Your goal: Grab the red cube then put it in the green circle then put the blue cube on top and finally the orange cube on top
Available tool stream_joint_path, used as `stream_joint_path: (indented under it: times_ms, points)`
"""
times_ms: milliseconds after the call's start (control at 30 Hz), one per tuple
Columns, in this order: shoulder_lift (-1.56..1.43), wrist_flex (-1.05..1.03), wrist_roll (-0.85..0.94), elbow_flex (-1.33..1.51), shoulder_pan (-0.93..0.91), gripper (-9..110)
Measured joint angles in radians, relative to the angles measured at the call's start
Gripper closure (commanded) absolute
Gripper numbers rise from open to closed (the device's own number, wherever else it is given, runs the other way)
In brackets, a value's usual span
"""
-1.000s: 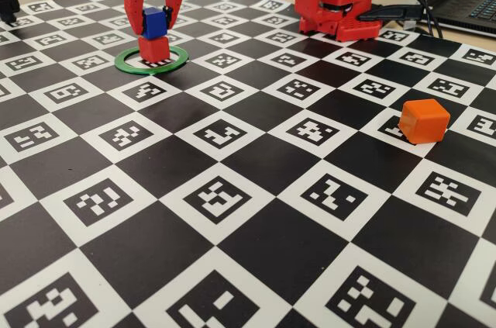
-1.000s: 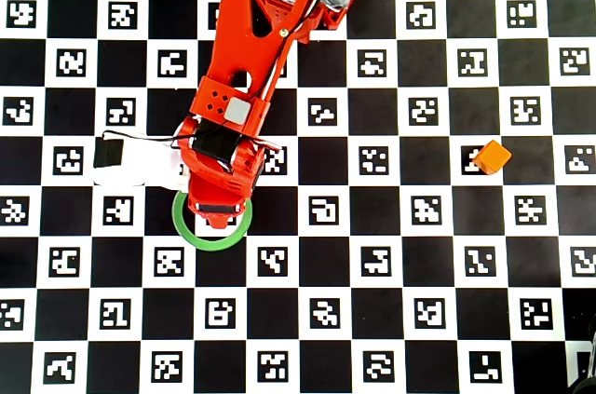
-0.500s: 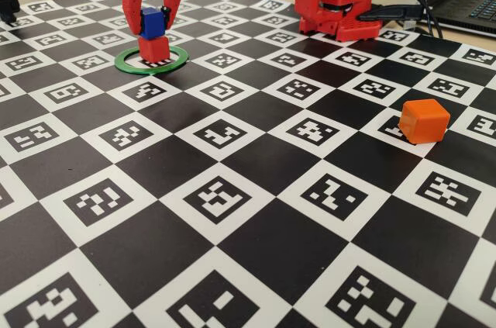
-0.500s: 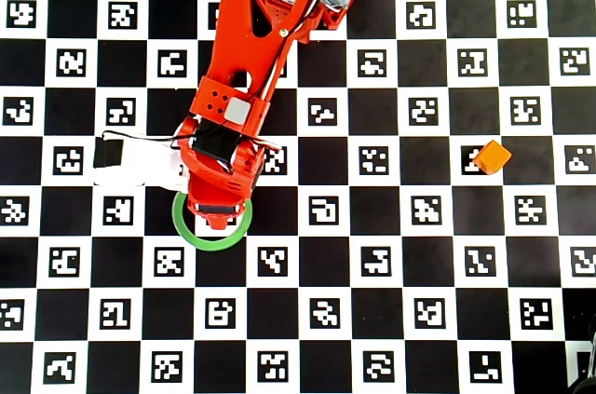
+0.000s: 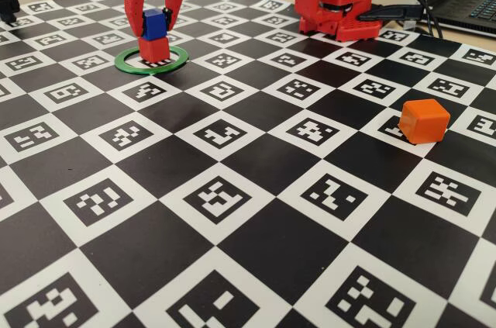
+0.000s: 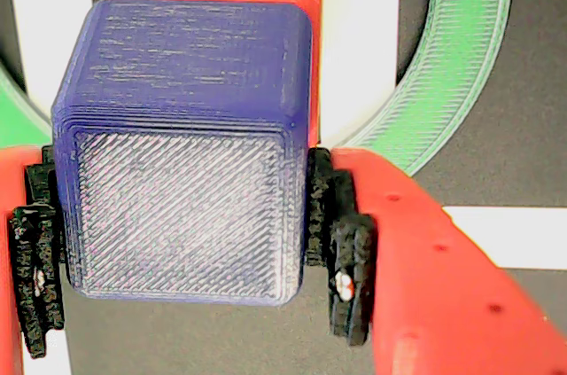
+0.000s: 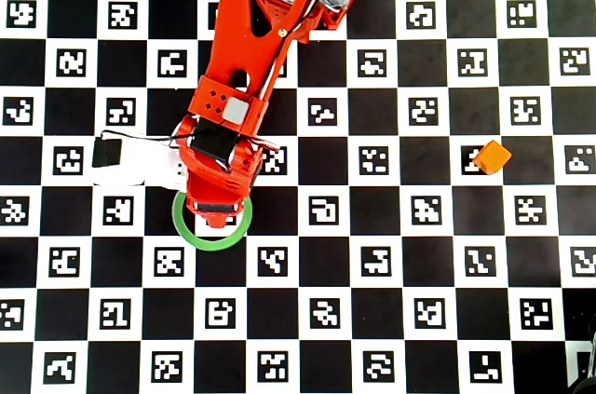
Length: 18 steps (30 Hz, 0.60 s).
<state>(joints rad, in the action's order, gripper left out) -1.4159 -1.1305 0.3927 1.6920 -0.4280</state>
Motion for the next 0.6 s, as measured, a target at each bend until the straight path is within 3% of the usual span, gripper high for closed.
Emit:
stream_joint_path:
  times_ms: [233, 433, 600]
  points:
    - [-0.003, 0.023, -0.014, 0.012, -0.006, 79]
    - [-0.002, 0.034, -0.025, 0.037, -0.006, 78]
    - [-0.002, 0.037, -0.025, 0.037, -0.012, 65]
